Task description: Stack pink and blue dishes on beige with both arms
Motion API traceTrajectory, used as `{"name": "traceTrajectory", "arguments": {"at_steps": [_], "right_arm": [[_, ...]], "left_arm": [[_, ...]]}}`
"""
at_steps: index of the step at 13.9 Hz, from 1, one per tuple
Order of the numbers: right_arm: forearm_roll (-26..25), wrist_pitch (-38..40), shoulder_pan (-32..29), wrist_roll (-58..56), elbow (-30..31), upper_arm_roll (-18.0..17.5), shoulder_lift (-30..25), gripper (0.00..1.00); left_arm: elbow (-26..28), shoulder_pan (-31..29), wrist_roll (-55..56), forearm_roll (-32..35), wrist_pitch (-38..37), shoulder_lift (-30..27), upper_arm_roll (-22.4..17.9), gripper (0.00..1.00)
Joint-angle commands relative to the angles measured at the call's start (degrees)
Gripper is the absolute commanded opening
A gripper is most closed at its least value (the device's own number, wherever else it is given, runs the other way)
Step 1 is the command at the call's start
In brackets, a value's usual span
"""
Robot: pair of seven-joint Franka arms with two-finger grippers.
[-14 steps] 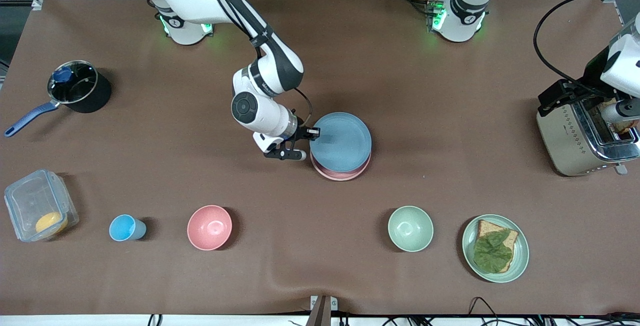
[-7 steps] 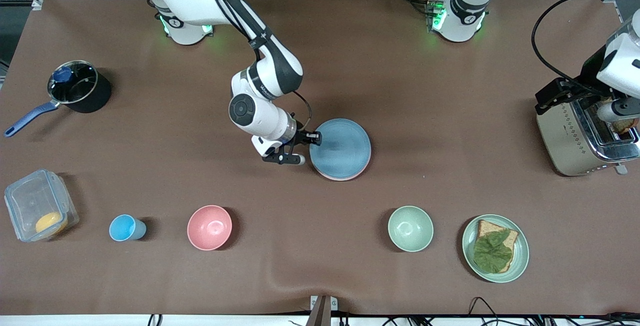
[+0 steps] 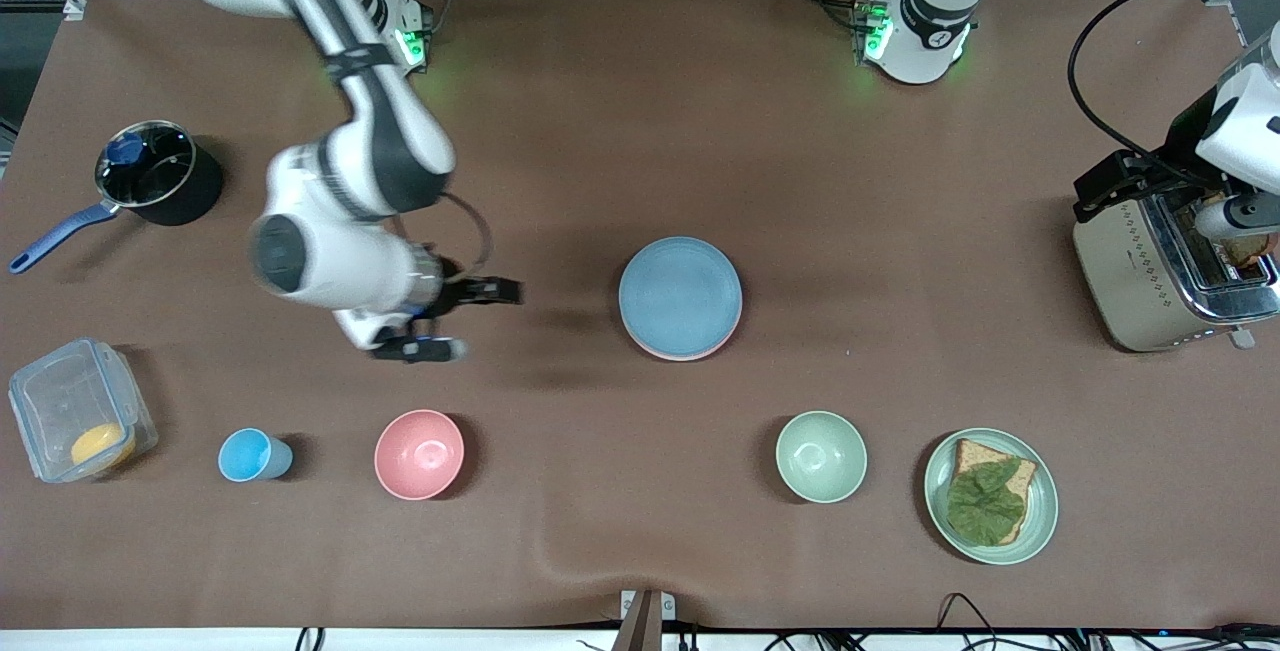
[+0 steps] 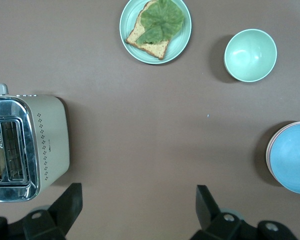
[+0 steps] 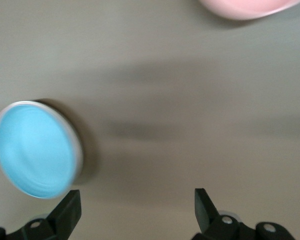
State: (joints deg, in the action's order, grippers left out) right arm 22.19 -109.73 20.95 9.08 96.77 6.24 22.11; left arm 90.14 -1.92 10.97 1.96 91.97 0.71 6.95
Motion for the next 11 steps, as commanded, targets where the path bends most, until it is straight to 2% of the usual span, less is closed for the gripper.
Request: {"name": "traceTrajectory", "arguments": {"at_steps": [1, 6, 8, 11], "right_arm": [[-8.8, 4.9, -8.0, -5.4, 2.4, 0.5, -5.0, 1.0], [-16.6, 10.9, -17.2, -16.4, 2.3, 0.5, -14.1, 1.0], [-18.2, 11.2, -17.5, -19.4, 2.2, 0.5, -18.0, 1.0], [-26.5, 11.6, -15.6, -19.6, 0.6, -1.1, -23.1, 1.0]], "left_arm": [[-0.7, -0.2, -1.6, -1.2, -1.7, -0.6, -0.4, 1.0], [-0.6, -0.1, -1.7, -1.3, -3.5, -0.9, 0.2, 1.0], [-0.1, 0.0, -1.7, -2.7, -3.7, -1.8, 0.1, 1.0], [0.0, 0.1, -1.7, -3.6, -3.9, -2.0, 0.1, 1.0]]}}
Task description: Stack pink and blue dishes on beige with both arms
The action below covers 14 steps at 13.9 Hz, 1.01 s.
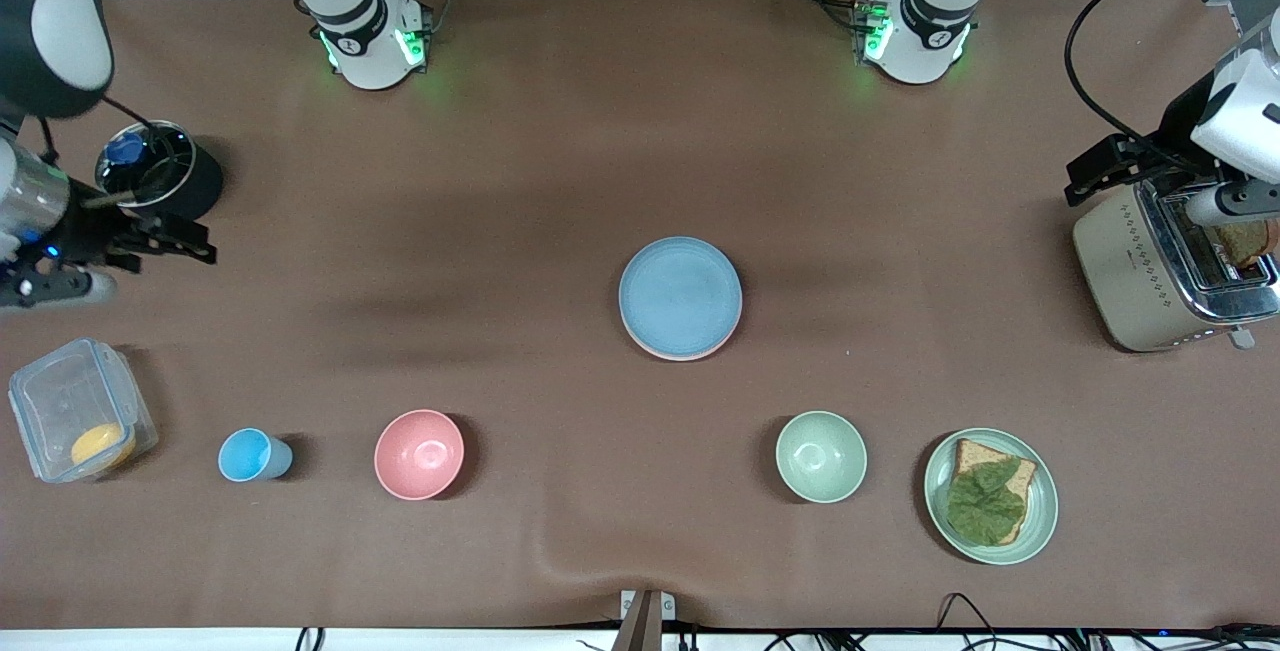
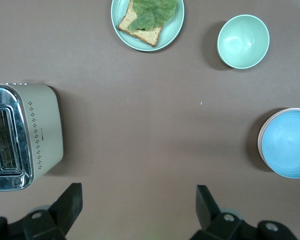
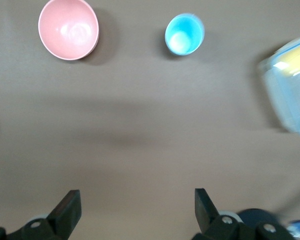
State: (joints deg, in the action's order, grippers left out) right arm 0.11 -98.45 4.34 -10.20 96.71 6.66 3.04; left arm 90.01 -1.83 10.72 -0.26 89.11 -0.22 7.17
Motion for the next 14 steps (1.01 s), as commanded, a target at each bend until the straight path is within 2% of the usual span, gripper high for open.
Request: {"name": "traceTrajectory", "arguments": {"at_steps": [1, 3, 4, 7, 14], "right_arm": [[-4.4, 2.0, 1.0, 0.0, -1.4, -1.6, -4.4, 1.0], [-3.5, 6.9, 0.8, 0.7, -8.1, -1.5, -3.2, 1.0], [-2.7, 7.2, 0.8, 1.2, -8.6, -1.5, -3.1, 1.0], [-0.8, 7.5, 0.8, 6.4, -8.4, -1.4, -3.2, 1.0], [-0.7, 7.8, 0.5, 6.4, -7.9, -1.5, -3.7, 1.0]], "left_arm": [[0.2, 0.1, -1.5, -1.4, -1.1, -1.1, -0.1, 1.0], [0.0, 0.1, -1.5, -1.4, -1.1, -1.1, -0.1, 1.0], [0.0, 0.1, -1.5, -1.4, -1.1, -1.3, -0.1, 1.0], [-0.4, 0.1, -1.5, -1.4, -1.1, -1.3, -0.1, 1.0], [-2.3, 0.2, -1.2, -1.2, -2.4, -0.8, -0.1, 1.0]]}}
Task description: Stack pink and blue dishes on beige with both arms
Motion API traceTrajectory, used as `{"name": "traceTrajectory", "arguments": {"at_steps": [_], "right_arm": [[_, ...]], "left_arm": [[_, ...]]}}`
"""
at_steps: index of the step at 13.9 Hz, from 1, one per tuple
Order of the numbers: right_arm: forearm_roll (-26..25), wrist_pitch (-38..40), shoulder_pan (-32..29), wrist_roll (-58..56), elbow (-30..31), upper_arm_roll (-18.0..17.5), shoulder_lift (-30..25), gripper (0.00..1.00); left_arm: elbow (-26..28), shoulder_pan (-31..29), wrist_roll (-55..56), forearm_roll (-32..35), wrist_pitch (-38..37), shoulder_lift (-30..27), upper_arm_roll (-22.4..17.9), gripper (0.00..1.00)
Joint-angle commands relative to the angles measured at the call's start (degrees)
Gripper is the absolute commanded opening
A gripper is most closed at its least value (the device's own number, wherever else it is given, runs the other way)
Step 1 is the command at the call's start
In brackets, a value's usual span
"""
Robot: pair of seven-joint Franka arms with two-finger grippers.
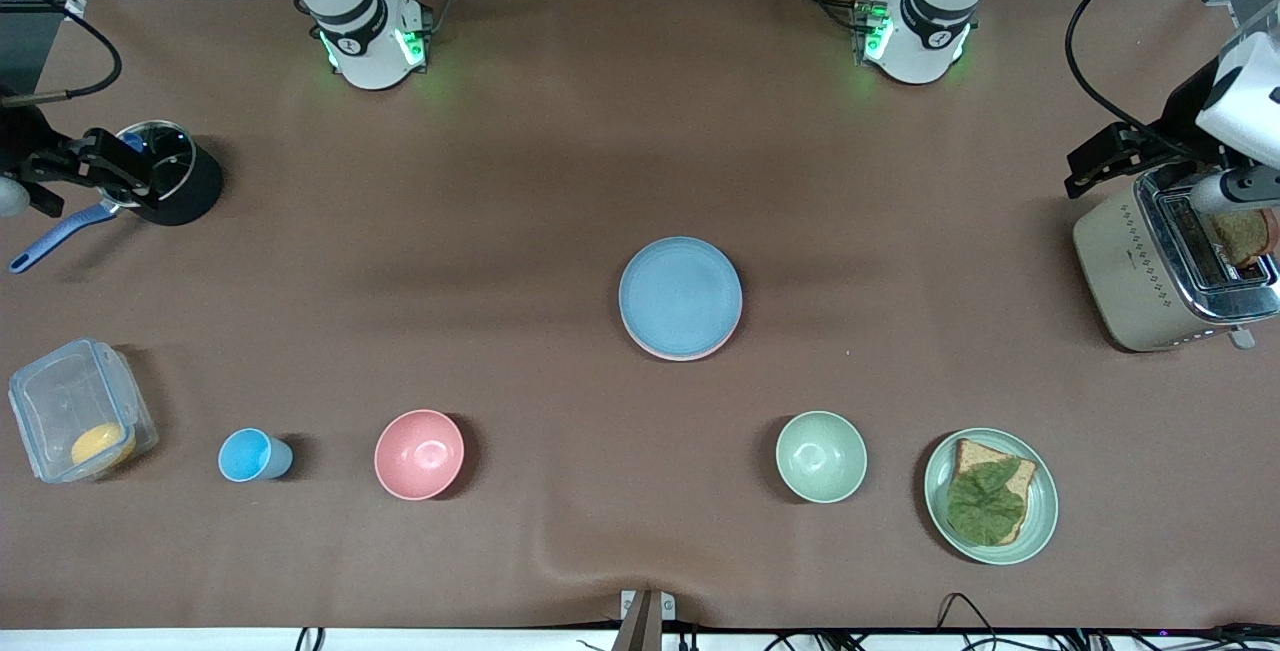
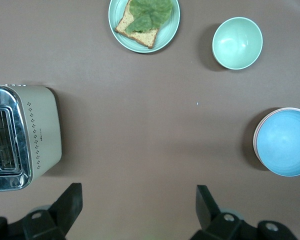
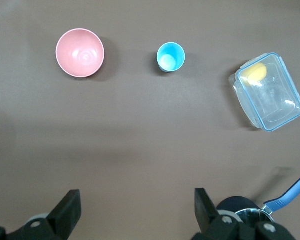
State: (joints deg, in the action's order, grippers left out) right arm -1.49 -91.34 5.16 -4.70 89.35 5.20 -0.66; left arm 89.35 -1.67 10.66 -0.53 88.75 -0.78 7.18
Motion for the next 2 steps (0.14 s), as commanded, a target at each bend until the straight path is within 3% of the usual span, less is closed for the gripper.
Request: {"name": "traceTrajectory", "arguments": {"at_steps": [1, 2], "right_arm": [[0.9, 0.7, -0.2, 0.9, -0.6, 0.1, 0.0, 1.0], [0.9, 0.7, -0.2, 0.8, -0.5, 0.1, 0.0, 1.0]], "left_arm": [[-2.4, 0.0, -1.2, -1.0, -2.8, -0.1, -0.2, 1.0], [-2.4, 0.1, -1.3, -1.0, -2.9, -0.1, -0.1, 1.0]]}}
